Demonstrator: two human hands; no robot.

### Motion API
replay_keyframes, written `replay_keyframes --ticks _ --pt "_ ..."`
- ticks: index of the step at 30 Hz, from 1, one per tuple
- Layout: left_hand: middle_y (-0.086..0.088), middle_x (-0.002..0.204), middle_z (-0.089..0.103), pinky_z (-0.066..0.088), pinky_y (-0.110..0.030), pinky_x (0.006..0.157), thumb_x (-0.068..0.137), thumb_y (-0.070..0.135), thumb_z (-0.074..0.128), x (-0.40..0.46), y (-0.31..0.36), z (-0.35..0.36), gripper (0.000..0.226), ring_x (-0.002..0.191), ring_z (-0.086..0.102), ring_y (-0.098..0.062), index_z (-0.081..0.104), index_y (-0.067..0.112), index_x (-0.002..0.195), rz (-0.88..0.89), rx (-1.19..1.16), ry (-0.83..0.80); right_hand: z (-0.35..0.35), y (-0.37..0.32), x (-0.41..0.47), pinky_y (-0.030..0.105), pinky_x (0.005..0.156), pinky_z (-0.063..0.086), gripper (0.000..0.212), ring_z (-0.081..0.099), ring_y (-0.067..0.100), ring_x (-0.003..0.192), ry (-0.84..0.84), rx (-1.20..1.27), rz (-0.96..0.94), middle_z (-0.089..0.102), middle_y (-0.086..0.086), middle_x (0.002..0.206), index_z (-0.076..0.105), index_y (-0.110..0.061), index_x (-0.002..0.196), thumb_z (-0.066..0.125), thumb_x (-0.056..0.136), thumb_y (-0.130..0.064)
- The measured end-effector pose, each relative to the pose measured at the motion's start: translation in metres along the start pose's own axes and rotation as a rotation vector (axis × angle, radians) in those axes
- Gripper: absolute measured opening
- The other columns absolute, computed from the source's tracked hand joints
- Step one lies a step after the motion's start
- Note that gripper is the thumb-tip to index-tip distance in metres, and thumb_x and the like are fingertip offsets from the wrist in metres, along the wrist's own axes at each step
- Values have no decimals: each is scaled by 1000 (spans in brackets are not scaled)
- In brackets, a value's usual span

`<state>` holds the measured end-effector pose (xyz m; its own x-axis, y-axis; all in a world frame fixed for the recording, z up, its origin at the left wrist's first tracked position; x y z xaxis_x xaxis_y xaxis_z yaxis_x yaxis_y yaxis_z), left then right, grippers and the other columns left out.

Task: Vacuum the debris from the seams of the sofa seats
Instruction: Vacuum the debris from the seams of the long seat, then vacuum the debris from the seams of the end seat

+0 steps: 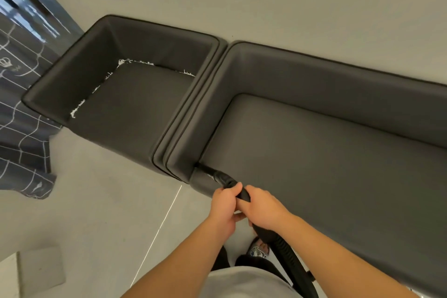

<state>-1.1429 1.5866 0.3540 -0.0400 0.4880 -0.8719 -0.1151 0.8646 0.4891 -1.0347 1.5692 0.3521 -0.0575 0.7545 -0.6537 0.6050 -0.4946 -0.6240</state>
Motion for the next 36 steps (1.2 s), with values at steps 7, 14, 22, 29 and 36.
replay_keyframes --ticks 7,14,22,29,36 --pt "-19 112 69 54 -38 63 101 14 56 -8 -14 -1 24 97 68 -31 57 2 122 -45 -11 38 2 2 -12 37 63 58 22 72 23 69 -83 6 -16 71 4 84 56 -20 92 55 96 -42" --pt "-19 108 71 53 -41 67 101 13 55 -7 -16 -15 20 102 66 -34 62 4 116 -80 -29 71 19 -2 -7 42 79 60 35 72 25 81 -97 -80 24 71 4 94 58 -18 106 52 94 -51" --pt "-13 104 73 56 -32 60 99 23 61 -28 22 51 25 85 73 -25 61 6 118 141 120 -170 -60 -9 -37 34 54 54 18 69 24 56 186 173 106 71 6 72 55 -14 90 50 96 -31" --pt "-3 108 72 44 -18 53 99 29 57 -47 81 46 28 76 64 -8 62 15 124 295 254 -340 -64 -61 -40 36 60 50 15 64 18 60 521 394 59 65 2 74 51 -17 90 52 99 -28" --pt "-3 111 71 48 -27 65 94 37 61 -31 129 -68 29 88 65 -14 60 21 119 428 392 -384 12 -149 -13 27 52 46 7 59 6 53 557 394 -41 63 -3 68 52 -19 94 56 99 -19"
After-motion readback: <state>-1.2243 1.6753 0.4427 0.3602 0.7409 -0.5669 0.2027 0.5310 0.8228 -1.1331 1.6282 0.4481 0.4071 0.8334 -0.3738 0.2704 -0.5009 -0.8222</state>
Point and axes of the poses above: each hand's wrist, its own x-axis towards the middle knuckle, its own z-axis out of the palm, y = z × x, the point moved 3 cm from there along x, towards the middle knuckle
